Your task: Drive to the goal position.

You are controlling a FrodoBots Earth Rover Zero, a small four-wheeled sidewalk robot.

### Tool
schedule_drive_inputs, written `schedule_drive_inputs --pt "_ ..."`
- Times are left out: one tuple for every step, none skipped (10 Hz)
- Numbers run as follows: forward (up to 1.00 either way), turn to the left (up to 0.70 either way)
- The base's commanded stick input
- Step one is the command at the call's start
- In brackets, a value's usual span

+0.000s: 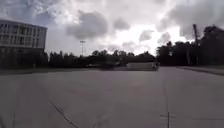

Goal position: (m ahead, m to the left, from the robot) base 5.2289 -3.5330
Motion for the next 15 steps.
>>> schedule_drive_inputs --pt "0.7 0.0" --pt "0.7 0.0" --pt "0.7 0.0" --pt "0.7 0.0" --pt "0.7 0.0" --pt "0.7 0.0" --pt "0.7 -0.06" --pt "0.7 -0.24" --pt "0.7 -0.31" --pt "0.7 -0.35" --pt "0.7 -0.35" --pt "0.7 -0.35" --pt "0.7 -0.35" --pt "0.7 -0.35" --pt "0.7 -0.35"
